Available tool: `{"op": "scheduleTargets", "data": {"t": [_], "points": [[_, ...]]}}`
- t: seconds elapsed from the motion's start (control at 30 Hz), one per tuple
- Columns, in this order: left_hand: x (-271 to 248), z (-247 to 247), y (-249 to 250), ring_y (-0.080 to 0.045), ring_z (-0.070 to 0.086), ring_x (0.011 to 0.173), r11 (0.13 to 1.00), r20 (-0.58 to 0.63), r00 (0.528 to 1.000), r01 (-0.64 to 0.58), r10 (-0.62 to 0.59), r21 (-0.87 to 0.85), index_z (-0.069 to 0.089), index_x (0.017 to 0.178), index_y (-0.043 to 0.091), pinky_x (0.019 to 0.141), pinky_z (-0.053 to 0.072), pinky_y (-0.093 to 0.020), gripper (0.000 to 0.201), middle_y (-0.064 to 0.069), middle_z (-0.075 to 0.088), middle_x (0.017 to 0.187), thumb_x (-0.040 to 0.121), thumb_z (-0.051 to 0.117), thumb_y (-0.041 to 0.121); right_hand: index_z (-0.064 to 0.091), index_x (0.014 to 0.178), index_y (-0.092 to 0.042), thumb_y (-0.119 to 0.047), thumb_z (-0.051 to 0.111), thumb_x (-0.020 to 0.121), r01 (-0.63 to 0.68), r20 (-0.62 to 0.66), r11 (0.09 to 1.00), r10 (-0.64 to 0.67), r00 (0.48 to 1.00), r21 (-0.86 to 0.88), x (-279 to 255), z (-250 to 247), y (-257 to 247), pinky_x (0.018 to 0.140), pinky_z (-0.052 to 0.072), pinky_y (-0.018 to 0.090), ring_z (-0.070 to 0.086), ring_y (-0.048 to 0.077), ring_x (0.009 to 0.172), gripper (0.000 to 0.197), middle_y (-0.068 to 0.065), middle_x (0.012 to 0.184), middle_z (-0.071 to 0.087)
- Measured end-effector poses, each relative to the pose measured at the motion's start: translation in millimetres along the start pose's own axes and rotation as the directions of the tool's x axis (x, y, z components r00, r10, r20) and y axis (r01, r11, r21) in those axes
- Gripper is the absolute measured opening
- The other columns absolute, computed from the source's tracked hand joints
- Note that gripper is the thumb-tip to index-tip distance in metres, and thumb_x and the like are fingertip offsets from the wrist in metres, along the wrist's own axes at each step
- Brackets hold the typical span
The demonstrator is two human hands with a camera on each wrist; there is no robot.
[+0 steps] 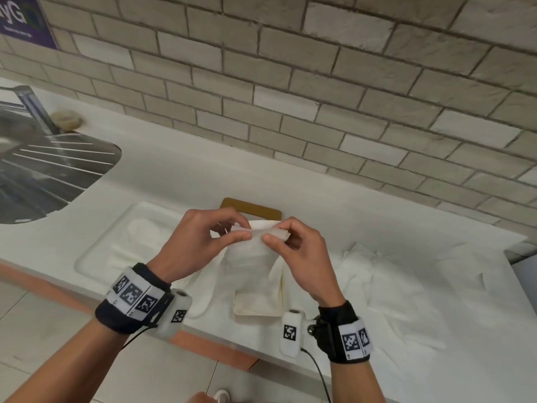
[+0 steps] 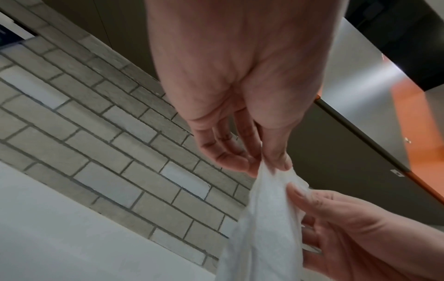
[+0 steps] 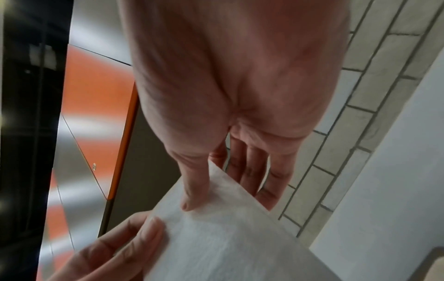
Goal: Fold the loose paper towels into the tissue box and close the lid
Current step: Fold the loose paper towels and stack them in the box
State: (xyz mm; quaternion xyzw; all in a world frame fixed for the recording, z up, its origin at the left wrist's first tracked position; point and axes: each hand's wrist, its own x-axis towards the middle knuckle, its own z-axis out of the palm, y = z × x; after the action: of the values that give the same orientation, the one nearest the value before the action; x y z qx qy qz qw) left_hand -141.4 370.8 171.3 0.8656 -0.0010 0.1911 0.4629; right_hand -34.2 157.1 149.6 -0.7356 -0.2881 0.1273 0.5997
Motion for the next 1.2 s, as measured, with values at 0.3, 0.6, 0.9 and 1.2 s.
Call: {"op": "scheduleTargets", "data": {"t": [0.3, 0.6, 0.9, 1.2], "points": [[24.2, 22.2, -0.7, -0.015, 0.074, 0.083, 0.987, -0.126, 0.99, 0.045, -0.064, -0.151, 0.077, 0.096, 0.019, 0.077, 0.057, -0.022, 0.008, 0.003, 0.077, 0.088, 0.093, 0.081, 0.026, 0.038, 0.135, -0.027, -0.026, 0.067, 0.107, -0.055, -0.126, 0.957, 0.094, 0.988, 0.285, -22.2, 19.3, 7.5, 0.087, 0.065, 0.048, 0.077, 0.028, 0.103, 0.041, 0.011, 0.116, 0.077], [47.3, 64.9, -60.5, -0.026, 0.072, 0.076, 0.965, -0.052, 0.971, 0.226, -0.235, -0.136, 0.064, 0.101, 0.023, 0.071, 0.056, -0.036, 0.01, -0.002, 0.078, 0.085, 0.103, 0.07, 0.031, 0.052, 0.113, -0.035, -0.018, 0.061, 0.108, -0.158, -0.389, 0.967, 0.068, 0.919, -0.202, -52.5, 31.0, 72.6, 0.064, 0.043, 0.019, 0.059, 0.006, 0.07, 0.02, -0.009, 0.094, 0.068], [52.4, 108.9, -129.8, -0.03, 0.064, 0.102, 0.899, 0.216, 0.946, 0.136, -0.243, 0.417, 0.056, 0.127, 0.021, 0.086, 0.057, -0.046, 0.036, -0.007, 0.069, 0.105, 0.097, 0.068, 0.004, 0.041, 0.155, -0.015, -0.001, 0.054, 0.105, -0.389, -0.044, 0.725, 0.446, 0.894, -0.568, -47.0, 56.7, 93.8, 0.111, 0.049, 0.039, 0.057, 0.027, 0.13, 0.053, 0.007, 0.147, 0.049], [26.7, 142.5, -119.8, -0.032, 0.027, 0.153, 0.747, 0.631, 0.688, -0.194, -0.358, 0.636, 0.034, 0.159, 0.034, 0.122, 0.035, -0.05, 0.081, 0.006, 0.022, 0.173, 0.092, 0.062, 0.07, 0.063, 0.123, -0.03, -0.023, 0.066, 0.101, -0.278, -0.16, 0.789, 0.227, 0.961, -0.548, -47.0, -1.1, 98.1, 0.088, 0.061, 0.041, 0.071, 0.017, 0.099, 0.024, -0.003, 0.124, 0.066]]}}
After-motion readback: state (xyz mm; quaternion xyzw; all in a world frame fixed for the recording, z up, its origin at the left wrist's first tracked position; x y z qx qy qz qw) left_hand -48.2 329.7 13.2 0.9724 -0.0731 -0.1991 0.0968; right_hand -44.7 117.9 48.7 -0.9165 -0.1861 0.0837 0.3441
